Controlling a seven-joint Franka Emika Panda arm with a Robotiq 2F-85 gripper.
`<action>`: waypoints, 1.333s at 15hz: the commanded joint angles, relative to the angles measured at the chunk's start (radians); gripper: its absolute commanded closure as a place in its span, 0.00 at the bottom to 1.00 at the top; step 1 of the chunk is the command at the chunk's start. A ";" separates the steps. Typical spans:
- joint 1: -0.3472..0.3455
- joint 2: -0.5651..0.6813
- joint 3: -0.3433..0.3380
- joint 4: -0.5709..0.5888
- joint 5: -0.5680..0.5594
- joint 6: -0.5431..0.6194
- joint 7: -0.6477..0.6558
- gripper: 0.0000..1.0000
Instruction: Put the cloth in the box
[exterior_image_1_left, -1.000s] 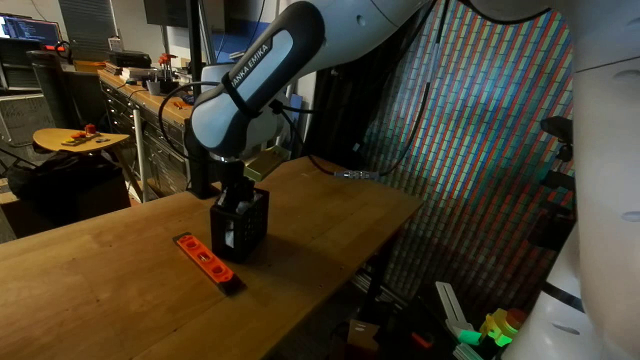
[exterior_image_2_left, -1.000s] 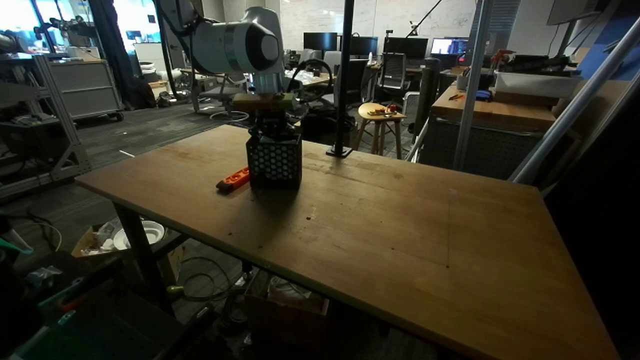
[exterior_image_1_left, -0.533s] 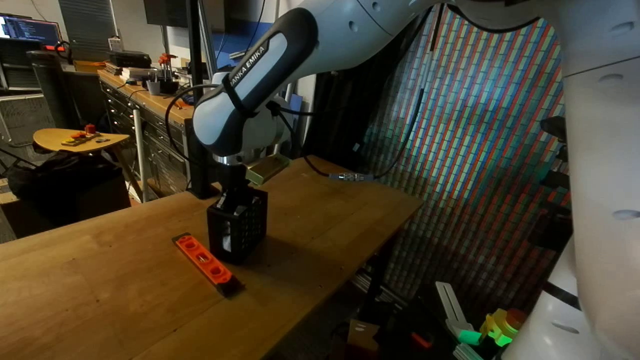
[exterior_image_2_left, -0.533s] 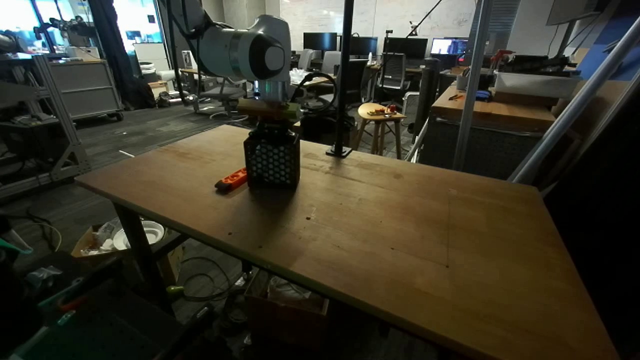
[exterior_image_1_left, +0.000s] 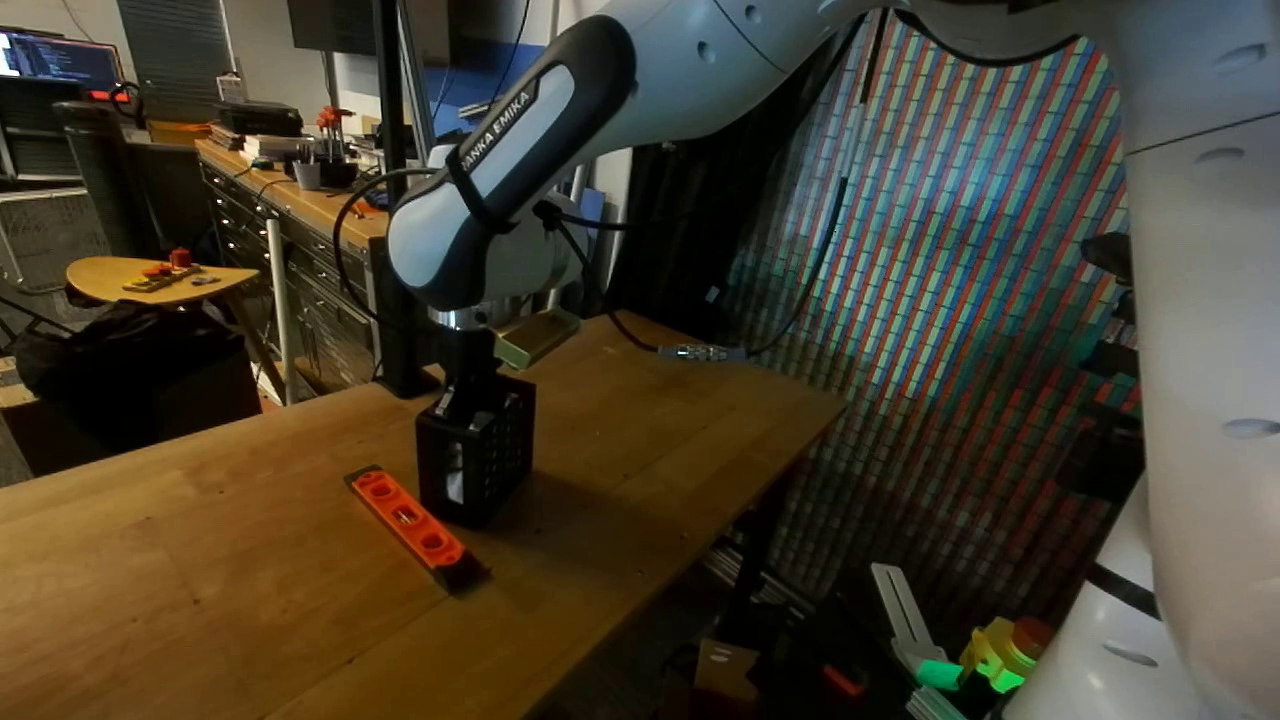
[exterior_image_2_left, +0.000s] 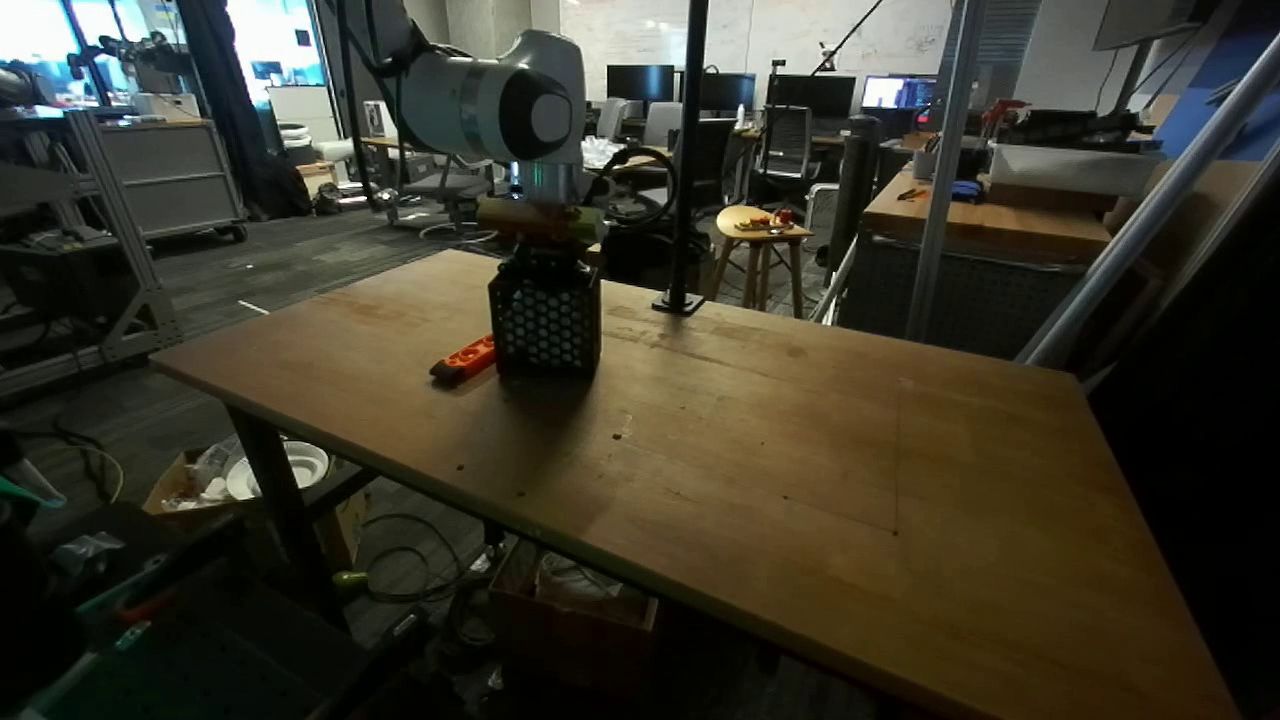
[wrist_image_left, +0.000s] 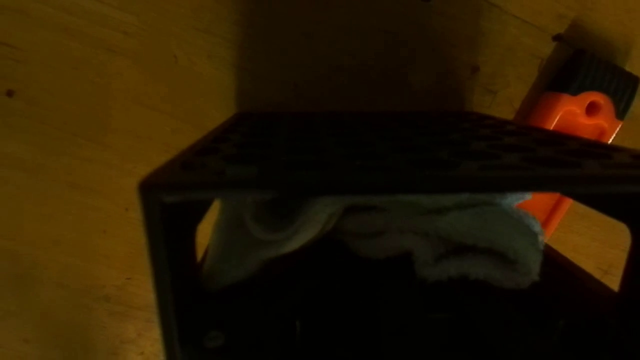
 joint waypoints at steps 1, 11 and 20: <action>0.029 -0.083 -0.024 -0.039 -0.057 -0.013 0.049 0.98; 0.089 -0.240 -0.035 -0.076 -0.197 -0.064 0.188 0.98; 0.108 -0.275 -0.030 -0.153 -0.194 -0.046 0.234 0.98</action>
